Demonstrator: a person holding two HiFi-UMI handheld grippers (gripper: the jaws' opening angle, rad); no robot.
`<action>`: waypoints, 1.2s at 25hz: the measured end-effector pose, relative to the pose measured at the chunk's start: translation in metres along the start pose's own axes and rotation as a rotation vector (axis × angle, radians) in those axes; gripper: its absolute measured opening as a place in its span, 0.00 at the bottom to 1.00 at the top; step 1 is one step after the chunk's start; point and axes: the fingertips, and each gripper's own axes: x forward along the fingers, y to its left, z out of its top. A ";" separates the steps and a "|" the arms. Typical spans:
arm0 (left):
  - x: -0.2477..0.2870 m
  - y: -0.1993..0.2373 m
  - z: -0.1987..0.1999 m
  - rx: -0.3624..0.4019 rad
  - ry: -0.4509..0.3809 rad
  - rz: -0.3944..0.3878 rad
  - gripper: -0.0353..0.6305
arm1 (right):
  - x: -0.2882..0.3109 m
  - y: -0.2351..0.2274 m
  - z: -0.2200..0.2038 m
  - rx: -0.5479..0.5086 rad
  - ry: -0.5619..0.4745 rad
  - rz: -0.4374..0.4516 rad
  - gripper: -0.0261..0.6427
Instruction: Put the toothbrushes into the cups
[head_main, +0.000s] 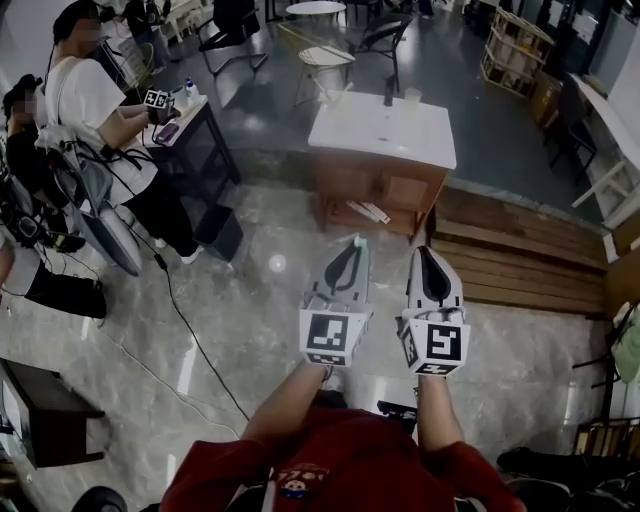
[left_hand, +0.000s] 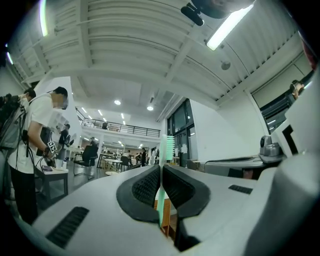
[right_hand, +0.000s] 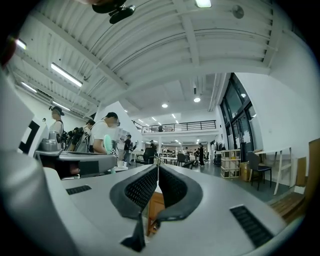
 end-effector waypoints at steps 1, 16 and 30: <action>0.006 0.006 -0.001 -0.003 0.001 -0.003 0.11 | 0.009 0.000 0.000 -0.003 0.001 -0.003 0.08; 0.087 0.048 -0.021 -0.024 0.010 -0.057 0.11 | 0.090 -0.022 -0.014 -0.005 0.000 -0.066 0.08; 0.222 0.060 -0.035 -0.006 0.017 -0.020 0.11 | 0.202 -0.108 -0.031 0.019 -0.013 -0.043 0.08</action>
